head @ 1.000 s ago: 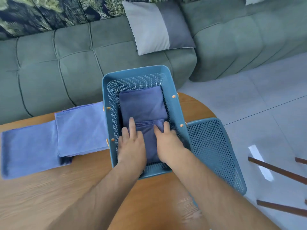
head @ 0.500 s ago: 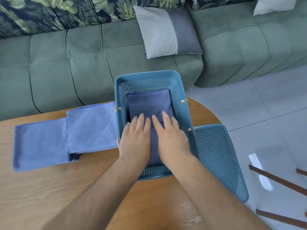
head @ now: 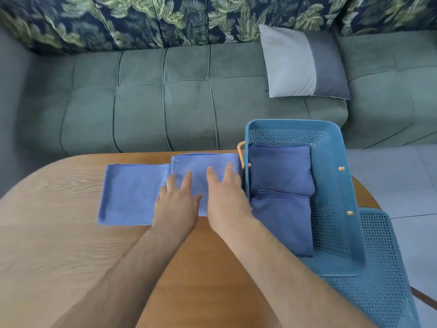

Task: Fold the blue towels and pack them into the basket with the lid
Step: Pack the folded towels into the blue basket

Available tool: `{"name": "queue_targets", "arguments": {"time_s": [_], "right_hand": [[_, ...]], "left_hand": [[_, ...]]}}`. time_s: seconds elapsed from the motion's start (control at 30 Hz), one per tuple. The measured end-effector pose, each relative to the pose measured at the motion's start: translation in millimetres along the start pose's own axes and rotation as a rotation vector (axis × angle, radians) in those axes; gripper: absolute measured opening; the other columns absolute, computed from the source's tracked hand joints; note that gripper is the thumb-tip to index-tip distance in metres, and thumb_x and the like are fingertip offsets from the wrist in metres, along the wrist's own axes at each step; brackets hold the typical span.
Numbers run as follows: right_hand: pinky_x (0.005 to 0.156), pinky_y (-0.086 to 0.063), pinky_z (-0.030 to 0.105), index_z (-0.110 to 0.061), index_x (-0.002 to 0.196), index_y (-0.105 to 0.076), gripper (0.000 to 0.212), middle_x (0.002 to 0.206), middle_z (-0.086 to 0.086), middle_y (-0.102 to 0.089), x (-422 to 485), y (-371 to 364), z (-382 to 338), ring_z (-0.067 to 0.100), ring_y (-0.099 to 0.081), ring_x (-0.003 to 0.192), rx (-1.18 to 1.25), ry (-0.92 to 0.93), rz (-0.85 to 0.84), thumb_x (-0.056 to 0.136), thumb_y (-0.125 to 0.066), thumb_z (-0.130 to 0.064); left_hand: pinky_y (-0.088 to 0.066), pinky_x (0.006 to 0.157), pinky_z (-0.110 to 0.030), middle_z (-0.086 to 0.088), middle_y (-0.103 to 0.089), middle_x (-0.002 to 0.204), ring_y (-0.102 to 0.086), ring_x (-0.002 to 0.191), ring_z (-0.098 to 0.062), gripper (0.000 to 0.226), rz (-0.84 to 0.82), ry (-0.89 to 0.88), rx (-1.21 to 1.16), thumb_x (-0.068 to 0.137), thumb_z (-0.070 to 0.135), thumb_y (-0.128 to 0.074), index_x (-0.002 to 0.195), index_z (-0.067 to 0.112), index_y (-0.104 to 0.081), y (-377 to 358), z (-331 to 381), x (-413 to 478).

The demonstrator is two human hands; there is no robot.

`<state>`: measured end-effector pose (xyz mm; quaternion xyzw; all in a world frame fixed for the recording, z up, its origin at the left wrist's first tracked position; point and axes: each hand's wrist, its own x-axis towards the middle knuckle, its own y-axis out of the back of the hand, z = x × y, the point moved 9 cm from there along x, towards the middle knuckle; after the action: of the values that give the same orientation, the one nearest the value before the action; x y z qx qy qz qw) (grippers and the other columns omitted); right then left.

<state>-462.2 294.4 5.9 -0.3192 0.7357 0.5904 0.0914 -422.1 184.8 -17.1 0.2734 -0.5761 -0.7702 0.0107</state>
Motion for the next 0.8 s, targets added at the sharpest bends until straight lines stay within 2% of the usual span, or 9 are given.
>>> {"name": "queue_targets", "arguments": {"time_s": [0.1,0.2,0.3,0.37,0.47,0.57,0.67,0.73,0.8], "right_hand": [[0.103,-0.045,0.046,-0.02,0.161,-0.001,0.089,0.159,0.033,0.016,14.4,-19.8,9.3,0.049,-0.023,0.144,-0.078,-0.178,-0.049,0.096,-0.062,-0.02],[0.097,-0.047,0.043,-0.023,0.16,0.0,0.09,0.158,0.034,0.016,21.1,-28.9,9.9,0.043,-0.042,0.13,-0.068,-0.241,-0.057,0.096,-0.063,-0.025],[0.099,-0.044,0.042,-0.026,0.158,-0.011,0.085,0.157,0.031,0.008,22.9,-26.4,10.9,0.038,-0.032,0.135,-0.016,-0.279,-0.004,0.093,-0.066,-0.026],[0.1,-0.042,0.04,-0.022,0.153,-0.022,0.077,0.156,0.028,0.0,22.4,-20.8,7.4,0.036,-0.028,0.136,0.003,-0.274,0.061,0.091,-0.067,-0.024],[0.097,-0.041,0.037,-0.015,0.141,-0.038,0.055,0.153,0.025,-0.012,21.2,-16.8,0.7,0.036,-0.034,0.129,0.042,-0.26,0.142,0.091,-0.063,-0.018],[0.096,-0.042,0.037,-0.015,0.137,-0.042,0.046,0.152,0.02,-0.016,20.5,-16.7,-0.2,0.034,-0.037,0.125,0.086,-0.247,0.182,0.094,-0.058,-0.013],[0.095,-0.043,0.038,-0.015,0.135,-0.045,0.043,0.155,0.015,-0.013,15.5,-12.4,-4.5,0.033,-0.038,0.123,0.101,-0.154,0.243,0.094,-0.059,-0.014],[0.097,-0.043,0.038,-0.013,0.131,-0.047,0.048,0.155,0.013,-0.015,7.4,-9.0,-11.0,0.032,-0.038,0.123,0.113,-0.08,0.294,0.087,-0.067,-0.015],[0.098,-0.045,0.041,-0.012,0.13,-0.05,0.052,0.154,0.012,-0.019,-4.1,-0.9,-15.2,0.031,-0.038,0.121,0.142,-0.038,0.367,0.083,-0.071,-0.015]], "left_hand": [[-0.044,0.096,-0.04,-0.014,-0.032,0.148,-0.045,0.125,-0.035,0.066,-0.028,0.022,-0.062,0.102,0.042,-0.048,0.158,0.031,-0.015,-10.4,-11.5,2.0],[-0.045,0.091,-0.039,-0.014,-0.034,0.14,-0.054,0.109,-0.038,0.066,-0.031,0.061,-0.12,0.101,0.042,-0.051,0.157,0.031,-0.019,-14.5,-21.6,2.7],[-0.046,0.08,-0.038,-0.012,-0.033,0.138,-0.06,0.098,-0.036,0.063,-0.071,0.093,-0.204,0.101,0.041,-0.05,0.155,0.031,-0.021,-18.0,-28.0,4.9],[-0.045,0.072,-0.034,-0.01,-0.033,0.135,-0.062,0.089,-0.033,0.061,-0.084,0.1,-0.232,0.101,0.039,-0.049,0.155,0.03,-0.022,-18.0,-29.0,6.6],[-0.05,0.073,-0.037,-0.009,-0.032,0.129,-0.062,0.083,-0.034,0.056,-0.081,0.109,-0.313,0.1,0.032,-0.053,0.151,0.029,-0.029,-14.1,-29.9,10.8],[-0.051,0.072,-0.038,-0.008,-0.033,0.125,-0.061,0.08,-0.031,0.05,-0.097,0.161,-0.4,0.099,0.028,-0.056,0.145,0.032,-0.036,-11.0,-36.3,12.1],[-0.046,0.062,-0.03,-0.005,-0.046,0.127,-0.062,0.075,-0.02,0.045,-0.139,0.183,-0.532,0.095,0.022,-0.055,0.136,0.037,-0.043,-10.6,-38.8,10.9],[-0.049,0.066,-0.029,0.006,-0.058,0.122,-0.063,0.082,-0.01,0.047,-0.15,0.18,-0.689,0.088,0.015,-0.055,0.127,0.04,-0.049,-6.8,-37.0,8.2],[-0.048,0.072,-0.026,0.012,-0.061,0.119,-0.06,0.091,-0.002,0.049,-0.111,0.143,-0.782,0.085,0.009,-0.056,0.123,0.039,-0.053,4.5,-33.3,0.6]]}}
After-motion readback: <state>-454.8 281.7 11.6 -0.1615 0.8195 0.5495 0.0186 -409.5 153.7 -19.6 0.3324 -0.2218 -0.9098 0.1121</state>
